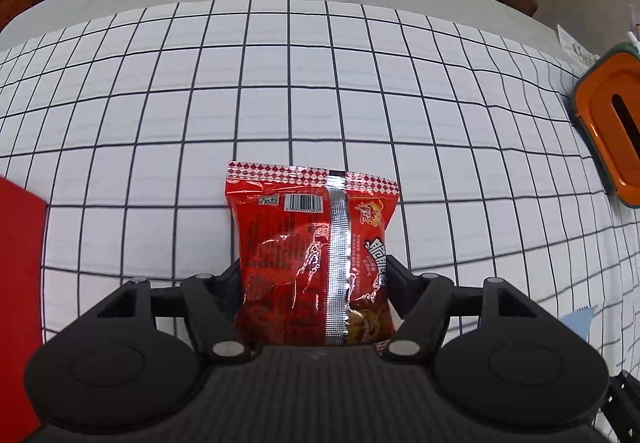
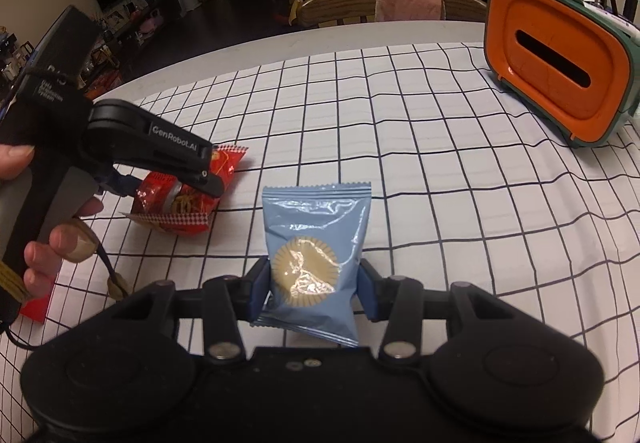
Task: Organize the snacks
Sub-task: 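Carry both packets over the red box and open both tools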
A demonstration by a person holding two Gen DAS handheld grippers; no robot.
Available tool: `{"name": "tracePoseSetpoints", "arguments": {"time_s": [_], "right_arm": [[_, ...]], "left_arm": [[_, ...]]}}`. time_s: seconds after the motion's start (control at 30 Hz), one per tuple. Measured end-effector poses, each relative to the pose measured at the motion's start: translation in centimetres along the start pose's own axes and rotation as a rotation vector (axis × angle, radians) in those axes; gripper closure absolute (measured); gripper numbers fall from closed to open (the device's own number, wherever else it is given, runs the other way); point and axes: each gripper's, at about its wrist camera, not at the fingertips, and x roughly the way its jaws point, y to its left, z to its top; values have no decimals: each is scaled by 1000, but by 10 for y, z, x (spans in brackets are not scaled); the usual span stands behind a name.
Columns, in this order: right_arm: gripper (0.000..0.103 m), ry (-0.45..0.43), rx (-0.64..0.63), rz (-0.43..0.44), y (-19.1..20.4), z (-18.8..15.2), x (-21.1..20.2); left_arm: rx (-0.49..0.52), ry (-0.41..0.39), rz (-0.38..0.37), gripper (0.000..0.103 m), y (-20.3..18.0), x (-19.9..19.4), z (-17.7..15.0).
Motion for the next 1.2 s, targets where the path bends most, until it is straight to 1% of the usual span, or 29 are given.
{"name": "tracePoseSetpoints", "arguments": {"time_s": [0.17,0.37,0.47,0.57,0.73,0.9,0.97,1.07,1.2], "right_arm": [[59,-14,-11,-8,17,-3,-15],[59,-36,-24,-13,44,-5,-35],[59,-50,-37,-8,59,-5,-47],[59,-65,-47,-4,74,-4,-58],[59,-91,-65,8,102,-1,-77],[59,-109,-89,27,135,2,-89],[59,-117,-100,37,149,4,-92],[59,-125,-117,56,172,5,-95],[59,-125,-151,79,204,10,-90]], "left_arm": [[3,-16,-31,34,25,-27,-33],[-7,-43,-40,34,60,-67,-62],[-6,-59,-54,34,85,-93,-74],[-11,-74,-75,34,106,-121,-80],[4,-103,-90,34,127,-168,-87],[9,-132,-108,34,165,-221,-98],[14,-144,-111,34,182,-237,-100],[19,-149,-115,34,199,-259,-101],[12,-167,-101,34,225,-285,-102]]}}
